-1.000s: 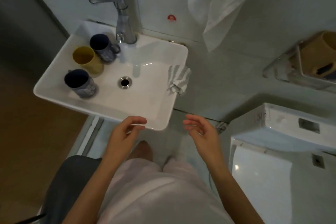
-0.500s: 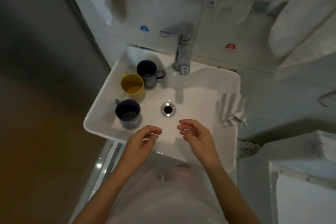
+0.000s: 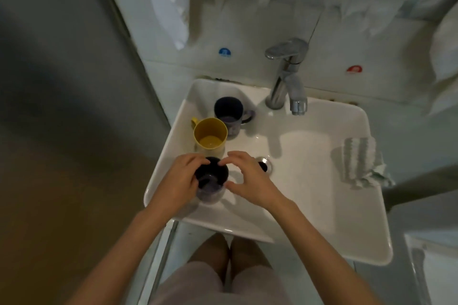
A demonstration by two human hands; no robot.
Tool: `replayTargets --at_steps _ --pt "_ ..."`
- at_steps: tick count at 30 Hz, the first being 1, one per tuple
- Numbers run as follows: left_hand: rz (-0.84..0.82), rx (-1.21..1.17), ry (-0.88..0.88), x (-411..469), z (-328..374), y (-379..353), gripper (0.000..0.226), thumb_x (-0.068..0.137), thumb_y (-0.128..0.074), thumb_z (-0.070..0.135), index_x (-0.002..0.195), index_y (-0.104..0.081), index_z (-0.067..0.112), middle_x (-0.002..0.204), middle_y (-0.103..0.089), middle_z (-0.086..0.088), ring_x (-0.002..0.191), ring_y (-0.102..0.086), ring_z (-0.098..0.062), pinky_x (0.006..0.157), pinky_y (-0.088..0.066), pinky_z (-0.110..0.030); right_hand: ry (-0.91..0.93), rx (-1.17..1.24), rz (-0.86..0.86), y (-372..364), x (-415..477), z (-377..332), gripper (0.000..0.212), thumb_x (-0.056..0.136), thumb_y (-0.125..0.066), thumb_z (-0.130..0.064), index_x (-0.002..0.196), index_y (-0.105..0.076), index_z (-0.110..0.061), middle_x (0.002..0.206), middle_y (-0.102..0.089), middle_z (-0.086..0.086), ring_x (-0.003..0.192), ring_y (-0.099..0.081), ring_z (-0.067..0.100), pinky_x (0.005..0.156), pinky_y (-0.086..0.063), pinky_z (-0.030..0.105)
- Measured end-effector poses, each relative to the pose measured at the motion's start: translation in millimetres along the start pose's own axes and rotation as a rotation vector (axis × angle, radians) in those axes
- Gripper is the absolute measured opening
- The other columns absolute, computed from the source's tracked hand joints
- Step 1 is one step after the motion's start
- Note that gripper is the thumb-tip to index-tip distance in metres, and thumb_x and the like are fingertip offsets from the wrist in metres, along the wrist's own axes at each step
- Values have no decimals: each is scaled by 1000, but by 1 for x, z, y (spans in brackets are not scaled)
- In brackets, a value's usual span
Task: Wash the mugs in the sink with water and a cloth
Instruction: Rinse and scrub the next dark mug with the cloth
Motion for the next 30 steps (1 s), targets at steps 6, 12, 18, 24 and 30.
replayTargets --at_steps 6,12,18,24,30 --pt "83 141 -198 12 -32 -7 48 81 -60 2 124 -56 22 128 -53 0 118 -43 -14 102 -38 -31 301 -174 -41 -33 12 -4 30 73 -77 -36 98 -69 -21 141 -39 -2 136 -18 15 107 -20 26" --pt "149 206 -322 18 -27 -5 36 79 -62 -1 111 -64 14 106 -63 -5 99 -55 -25 81 -49 -43 401 -303 28 -39 17 -2 18 82 -68 -29 96 -68 -18 138 -42 0 133 -22 16 105 -34 37" --pt "151 188 -388 12 -25 -7 41 85 -60 2 120 -58 23 117 -62 2 106 -56 -17 89 -49 -36 438 -393 24 -17 11 -6 11 85 -66 -21 96 -69 -18 136 -45 0 123 -38 12 99 -27 19" --pt "70 199 -525 11 -2 -23 36 88 -53 -3 116 -63 17 117 -65 2 106 -59 -14 95 -45 -25 381 -277 -26 20 -14 10 9 89 -62 -22 92 -61 -30 143 -36 -5 128 -36 10 106 -35 32" --pt "33 310 -615 28 31 -32 28 86 -64 12 111 -67 22 116 -55 2 105 -52 -13 88 -47 -26 311 -259 -125 48 -28 31 17 93 -56 -20 90 -58 -36 141 -32 -11 127 -34 7 107 -36 32"
Point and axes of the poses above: each hand's wrist, its own x-axis towards the middle knuckle, its own y-axis out of the back of the hand, z = x × y, the point moved 6 cm from there along x, towards the middle knuckle
